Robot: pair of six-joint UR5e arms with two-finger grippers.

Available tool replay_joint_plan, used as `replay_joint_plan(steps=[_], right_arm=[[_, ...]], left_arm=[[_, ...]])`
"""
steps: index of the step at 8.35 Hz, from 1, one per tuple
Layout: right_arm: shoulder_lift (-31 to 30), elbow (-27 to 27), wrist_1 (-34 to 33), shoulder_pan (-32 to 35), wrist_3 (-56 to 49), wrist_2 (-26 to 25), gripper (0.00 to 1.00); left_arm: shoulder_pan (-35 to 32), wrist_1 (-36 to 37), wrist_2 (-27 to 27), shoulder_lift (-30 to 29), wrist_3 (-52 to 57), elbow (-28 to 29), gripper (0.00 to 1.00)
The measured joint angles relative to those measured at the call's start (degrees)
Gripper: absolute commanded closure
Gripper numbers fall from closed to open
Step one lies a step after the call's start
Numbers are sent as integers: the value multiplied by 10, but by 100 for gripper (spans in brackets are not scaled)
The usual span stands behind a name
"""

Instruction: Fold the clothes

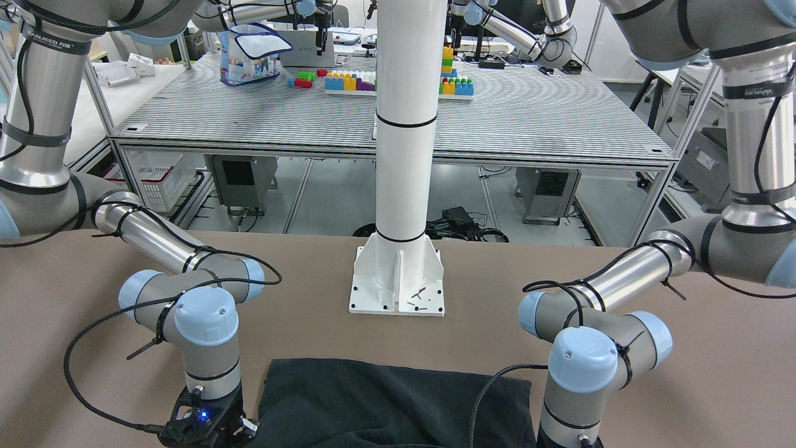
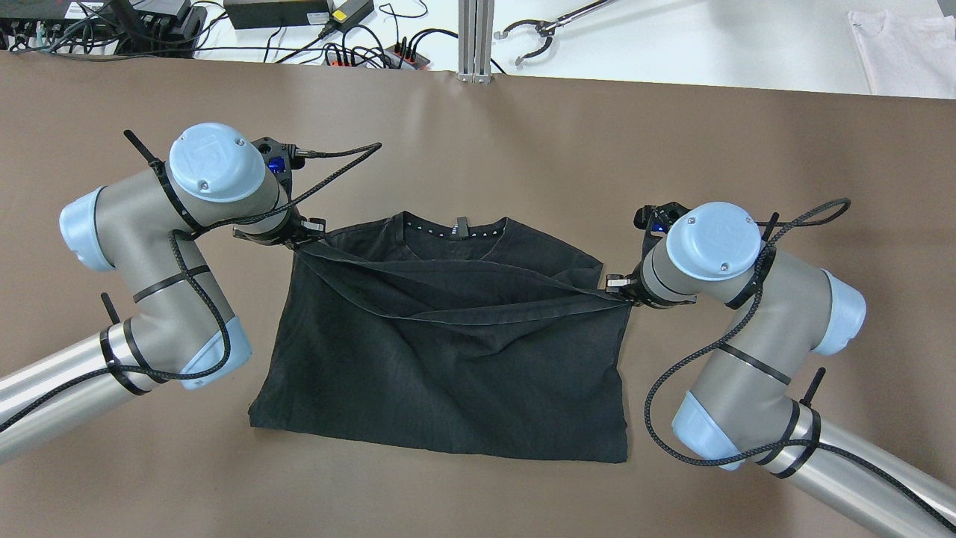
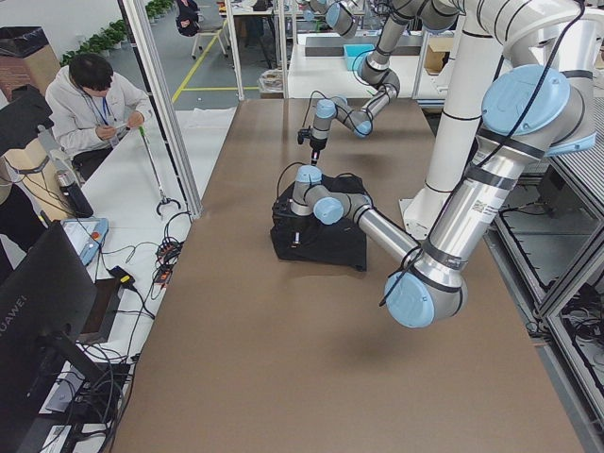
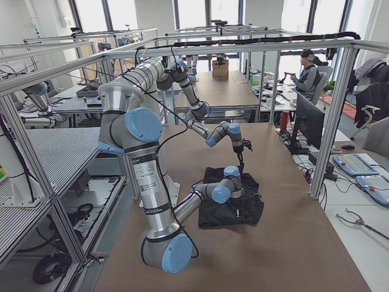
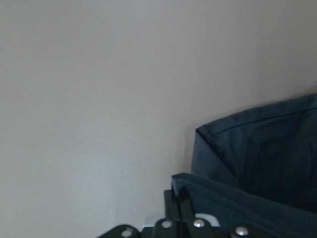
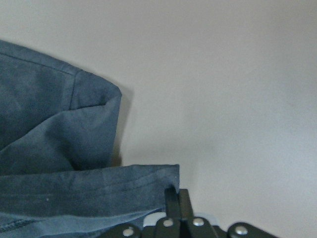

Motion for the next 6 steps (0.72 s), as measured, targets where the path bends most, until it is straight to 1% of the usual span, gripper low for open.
replay_joint_plan(steps=[2,3,4,5,6], right_arm=[[5,-34,31,0,-2,-1,85],[6,-39,36,0,-3,-1,84],[6,-40,38,0,-4,-1,23],[6,-38,39,1,-6,-1,6],[6,-31,40,3,-12,-1,6]], left_arm=[[3,-17,3,2,0,12,100],[3,-19,3,3,0,12,91],[2,-21,3,4,1,11,21],[0,-25,1,5,14,8,0],[-3,-29,-2,9,41,-2,0]])
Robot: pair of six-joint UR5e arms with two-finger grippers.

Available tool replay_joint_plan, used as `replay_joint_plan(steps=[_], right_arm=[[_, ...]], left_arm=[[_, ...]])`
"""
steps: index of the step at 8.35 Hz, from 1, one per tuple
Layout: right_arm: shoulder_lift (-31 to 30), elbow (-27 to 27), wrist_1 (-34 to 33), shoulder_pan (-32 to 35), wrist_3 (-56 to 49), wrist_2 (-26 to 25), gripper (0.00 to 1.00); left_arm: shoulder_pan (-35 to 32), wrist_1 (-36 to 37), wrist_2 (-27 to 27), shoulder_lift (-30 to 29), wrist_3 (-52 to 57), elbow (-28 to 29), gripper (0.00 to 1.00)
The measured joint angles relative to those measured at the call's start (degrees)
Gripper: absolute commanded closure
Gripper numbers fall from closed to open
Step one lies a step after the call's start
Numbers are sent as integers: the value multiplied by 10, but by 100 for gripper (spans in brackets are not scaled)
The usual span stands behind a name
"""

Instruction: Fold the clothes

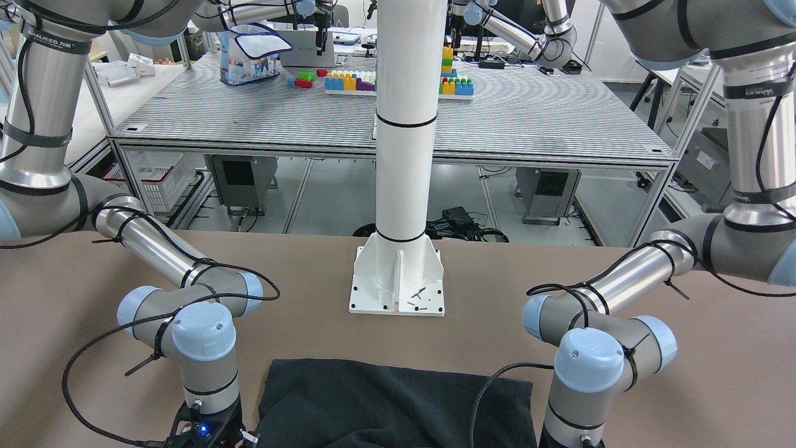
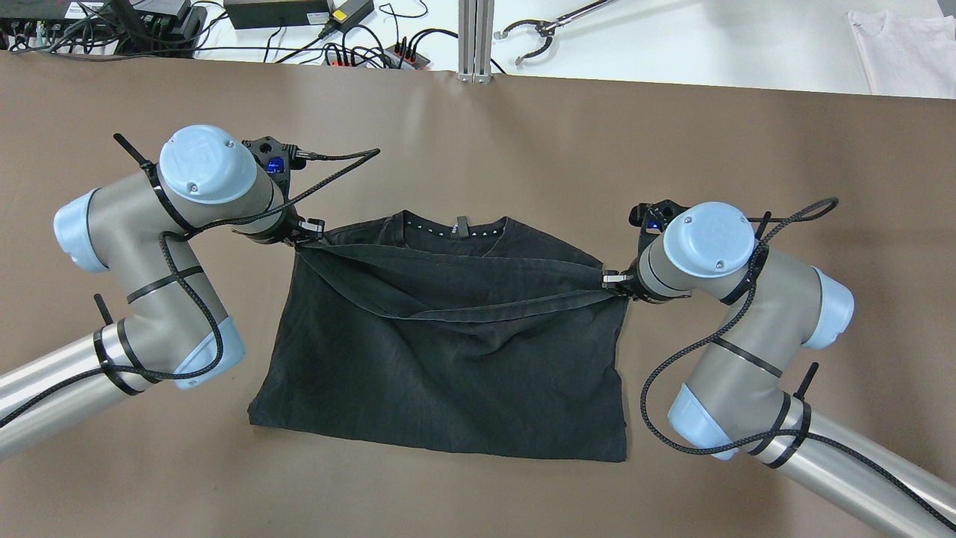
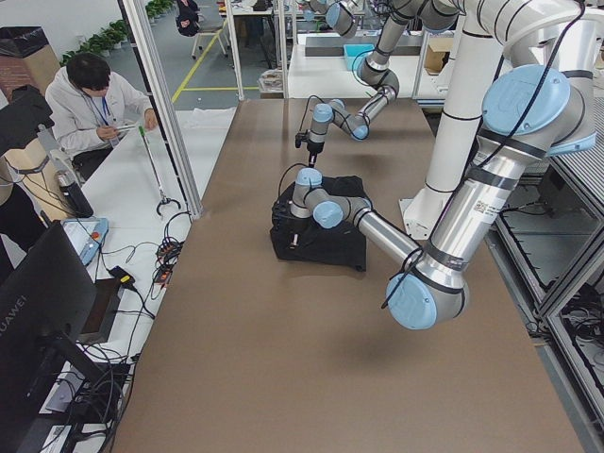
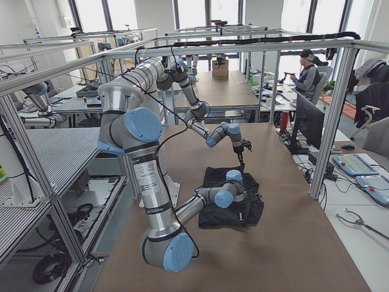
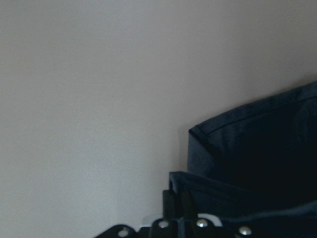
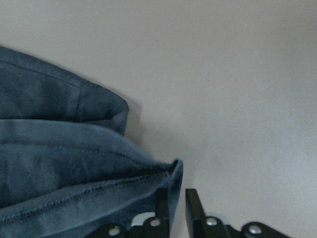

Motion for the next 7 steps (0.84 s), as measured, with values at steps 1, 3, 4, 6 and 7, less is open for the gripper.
replay_joint_plan(steps=[1,3,4,6,7], right_arm=[[-2,15,0,3,-12,0,6],[-10,43,-1,8,-26,1,6],[-15,49,-1,8,-28,0,6],[-19,56,0,5,-28,0,6],[-20,58,0,4,-27,0,6]], left_arm=[[-2,-2,-3,10,20,-22,0],[-2,-5,-33,47,36,-80,0],[1,-6,-46,71,39,-109,0],[47,-31,-50,130,33,-160,0],[75,-63,-49,162,22,-171,0]])
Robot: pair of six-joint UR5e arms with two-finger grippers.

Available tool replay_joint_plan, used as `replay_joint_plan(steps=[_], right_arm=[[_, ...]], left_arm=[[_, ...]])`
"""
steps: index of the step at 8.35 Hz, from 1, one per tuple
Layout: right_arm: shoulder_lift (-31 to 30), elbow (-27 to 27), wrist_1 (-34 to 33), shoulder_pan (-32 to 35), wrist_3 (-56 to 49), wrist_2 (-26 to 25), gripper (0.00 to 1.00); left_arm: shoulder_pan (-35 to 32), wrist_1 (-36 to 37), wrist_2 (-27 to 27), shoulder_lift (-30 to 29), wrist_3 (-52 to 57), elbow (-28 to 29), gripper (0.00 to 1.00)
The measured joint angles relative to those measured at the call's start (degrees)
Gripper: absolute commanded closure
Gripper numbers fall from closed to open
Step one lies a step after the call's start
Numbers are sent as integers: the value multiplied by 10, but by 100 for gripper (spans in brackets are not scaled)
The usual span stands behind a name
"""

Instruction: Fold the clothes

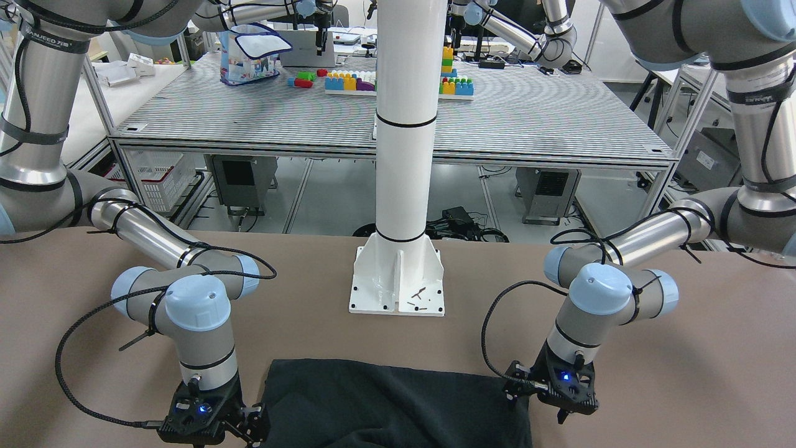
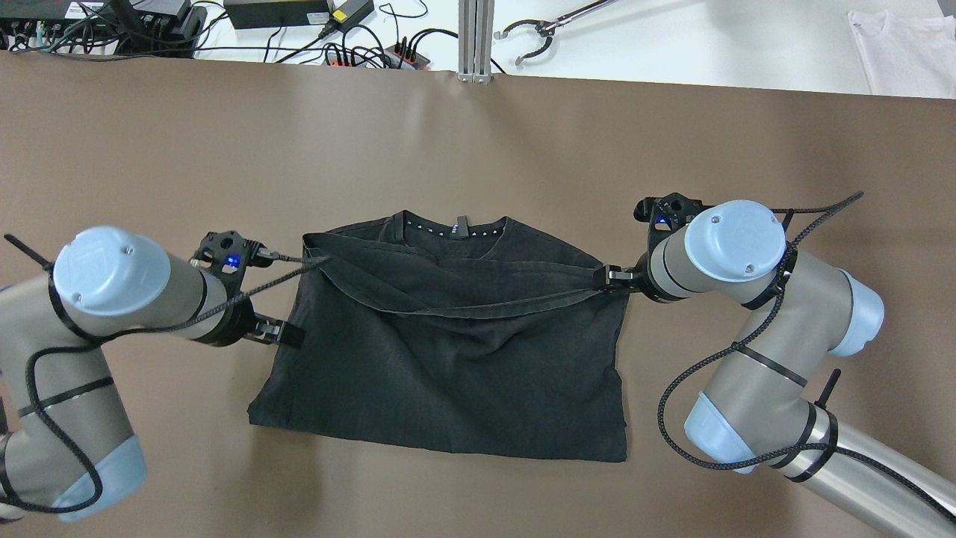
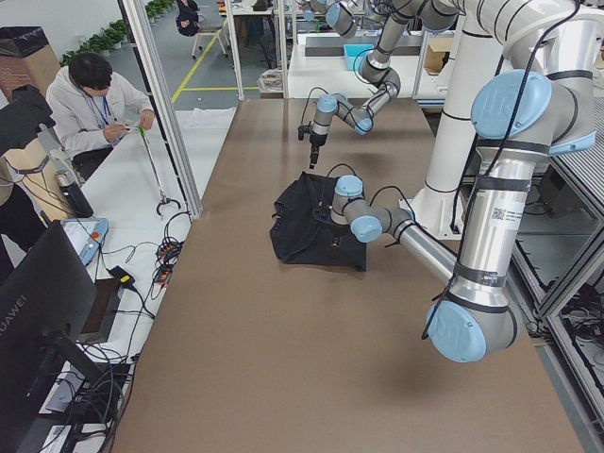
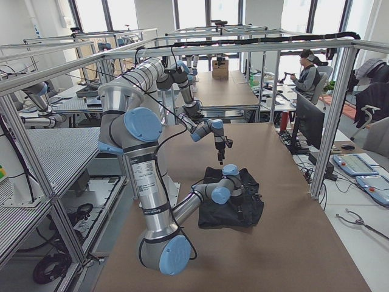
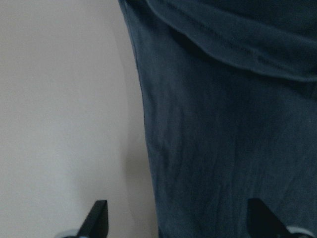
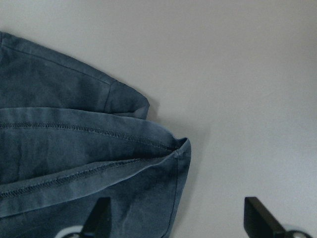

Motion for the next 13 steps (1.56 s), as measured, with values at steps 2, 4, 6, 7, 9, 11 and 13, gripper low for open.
replay_joint_plan(steps=[2,4,6,7,9,11,13], right_arm=[[-1,3,0,-1,0,-3,6],[-1,4,0,-2,-1,-11,6],[0,4,0,-2,-1,-13,6],[0,4,0,-2,-1,-13,6],[0,4,0,-2,-1,-14,6],[-1,4,0,-3,-1,-14,6],[-1,4,0,-3,-1,-15,6]], left_arm=[[55,-66,30,56,-22,-5,16],[88,-90,50,77,-41,-5,40],[102,-95,54,80,-46,-3,37],[106,-95,54,80,-47,0,36],[110,-96,55,81,-47,5,45],[110,-96,55,80,-47,7,100],[110,-96,55,77,-51,8,100]])
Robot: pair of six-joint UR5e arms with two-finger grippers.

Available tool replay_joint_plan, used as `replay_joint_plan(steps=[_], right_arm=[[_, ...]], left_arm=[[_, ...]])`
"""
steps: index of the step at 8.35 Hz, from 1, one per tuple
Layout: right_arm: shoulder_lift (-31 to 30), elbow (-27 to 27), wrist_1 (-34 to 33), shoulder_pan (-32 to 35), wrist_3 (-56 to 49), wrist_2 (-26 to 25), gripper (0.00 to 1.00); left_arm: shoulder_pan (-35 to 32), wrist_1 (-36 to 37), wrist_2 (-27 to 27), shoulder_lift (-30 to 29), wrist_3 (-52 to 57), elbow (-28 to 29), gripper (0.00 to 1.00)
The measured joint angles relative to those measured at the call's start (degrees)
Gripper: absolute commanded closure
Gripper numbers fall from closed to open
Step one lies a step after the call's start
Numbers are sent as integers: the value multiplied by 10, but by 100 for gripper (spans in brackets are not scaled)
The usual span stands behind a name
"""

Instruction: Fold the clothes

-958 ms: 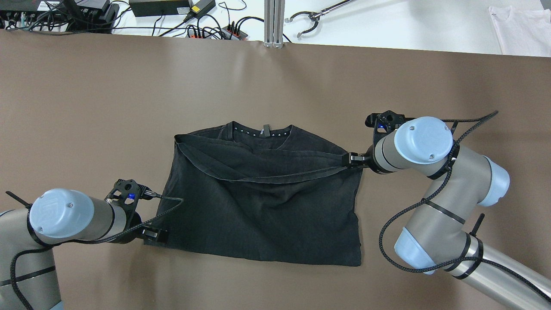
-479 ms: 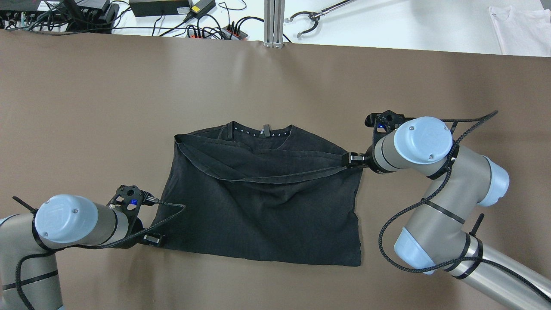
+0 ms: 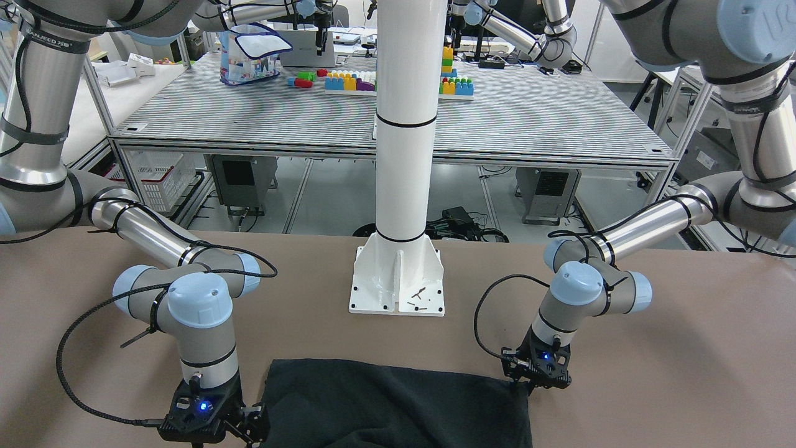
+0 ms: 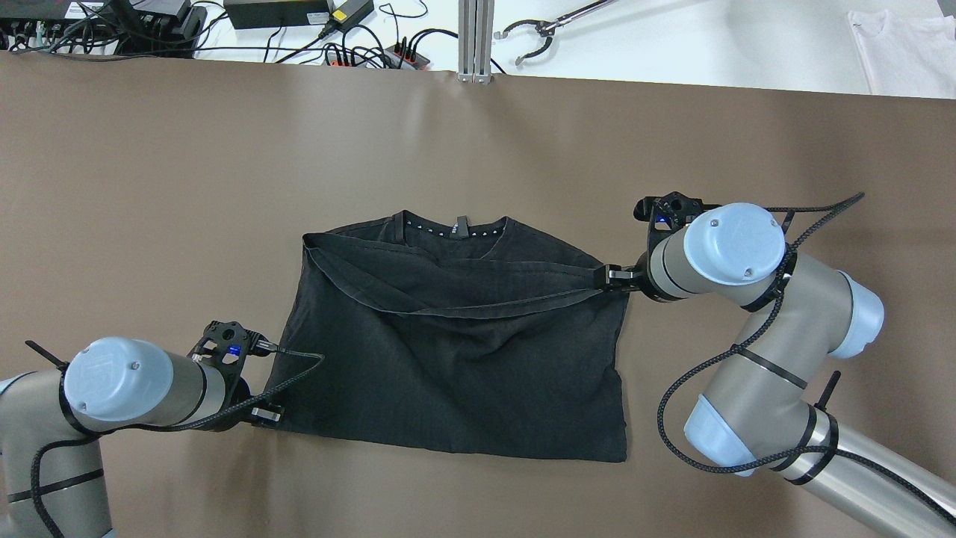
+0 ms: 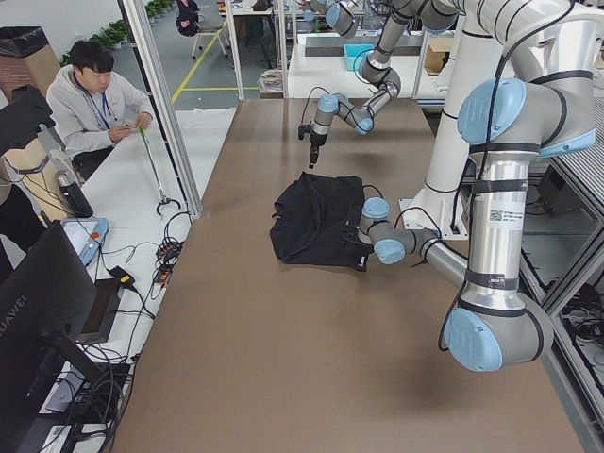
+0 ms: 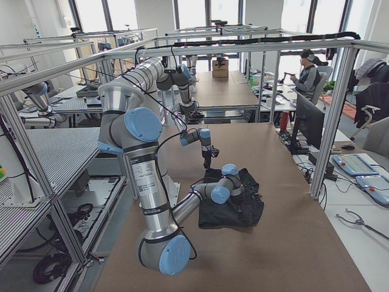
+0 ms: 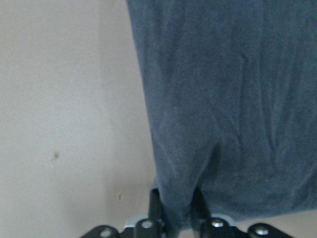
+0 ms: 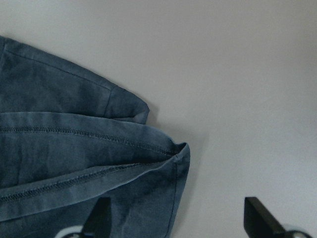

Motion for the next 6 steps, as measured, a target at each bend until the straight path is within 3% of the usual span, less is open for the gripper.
replay_joint_plan(steps=[4,6], right_arm=[[1,0,0,0,1,0,6],[1,0,0,0,1,0,6]], left_arm=[[-5,1,3,1,-6,-5,100],[-39,5,-2,-1,9,-4,100]])
